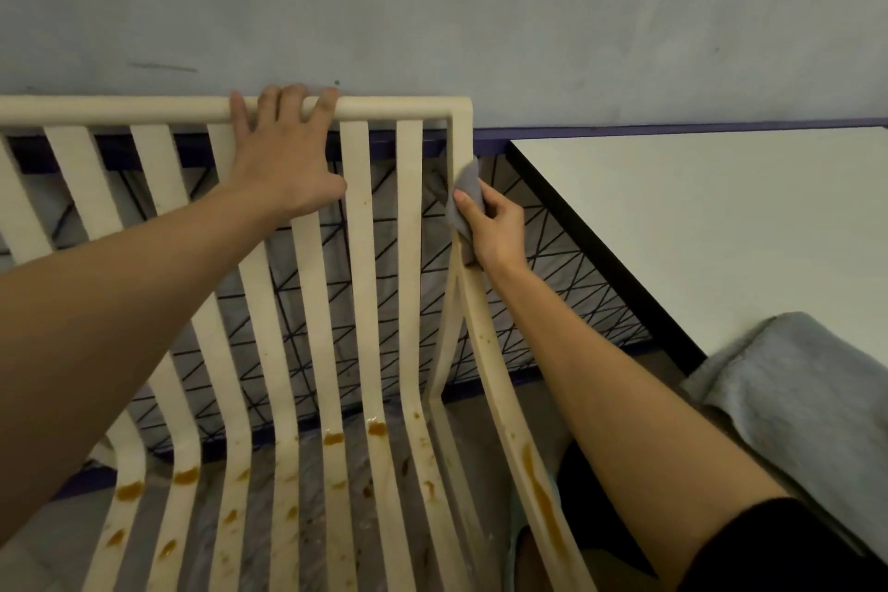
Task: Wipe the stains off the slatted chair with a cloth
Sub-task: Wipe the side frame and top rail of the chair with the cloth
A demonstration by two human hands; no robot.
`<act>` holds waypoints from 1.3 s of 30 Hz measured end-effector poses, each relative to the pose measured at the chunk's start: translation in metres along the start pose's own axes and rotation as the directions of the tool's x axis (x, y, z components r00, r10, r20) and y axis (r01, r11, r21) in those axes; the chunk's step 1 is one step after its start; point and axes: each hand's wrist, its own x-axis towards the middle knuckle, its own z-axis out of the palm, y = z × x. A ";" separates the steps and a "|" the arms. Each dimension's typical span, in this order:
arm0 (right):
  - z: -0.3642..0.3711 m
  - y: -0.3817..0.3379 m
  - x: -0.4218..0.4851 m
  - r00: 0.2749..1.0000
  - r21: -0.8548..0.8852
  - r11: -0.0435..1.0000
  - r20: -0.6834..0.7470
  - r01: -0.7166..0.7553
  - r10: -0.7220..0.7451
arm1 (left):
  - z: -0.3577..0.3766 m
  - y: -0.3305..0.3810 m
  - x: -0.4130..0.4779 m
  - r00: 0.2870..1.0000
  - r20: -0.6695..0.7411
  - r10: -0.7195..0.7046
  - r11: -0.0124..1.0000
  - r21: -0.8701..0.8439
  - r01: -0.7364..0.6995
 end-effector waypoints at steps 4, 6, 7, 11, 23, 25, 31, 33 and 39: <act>-0.004 0.010 -0.005 1.000 -0.008 1.000 0.011 -0.008 0.008 | -0.001 0.001 -0.001 1.000 0.011 -0.007 1.000 0.005 0.007; -0.007 0.018 -0.012 1.000 -0.020 1.000 0.005 -0.007 0.008 | -0.001 0.002 -0.002 1.000 0.014 -0.007 1.000 0.017 0.007; -0.008 0.022 -0.016 1.000 -0.028 1.000 0.006 -0.004 0.004 | -0.001 0.002 -0.002 1.000 0.015 -0.009 1.000 0.022 0.009; -0.014 0.032 -0.032 1.000 -0.039 0.999 0.016 -0.026 0.027 | -0.003 0.003 -0.002 0.999 0.039 -0.013 0.999 0.033 0.012; -0.033 0.042 -0.089 0.983 -0.196 0.964 -0.023 -0.181 0.180 | -0.022 0.037 -0.059 0.965 0.260 -0.010 0.983 -0.172 0.057; -0.035 0.040 -0.093 0.975 -0.223 0.949 -0.032 -0.222 0.221 | -0.015 0.056 -0.098 0.956 0.294 0.000 0.951 -0.295 0.090; -0.041 0.030 -0.086 0.960 -0.391 0.882 -0.018 -0.262 0.278 | 0.010 0.121 -0.223 0.743 0.669 0.018 0.572 -0.616 0.541; -0.043 0.024 -0.074 0.946 -0.484 0.831 0.022 -0.273 0.324 | 0.012 0.148 -0.256 0.662 0.745 0.082 0.427 -0.626 0.652; -0.040 0.017 -0.051 0.906 -0.576 0.757 0.063 -0.309 0.418 | 0.007 0.222 -0.321 0.494 0.825 0.276 -0.109 -0.484 0.868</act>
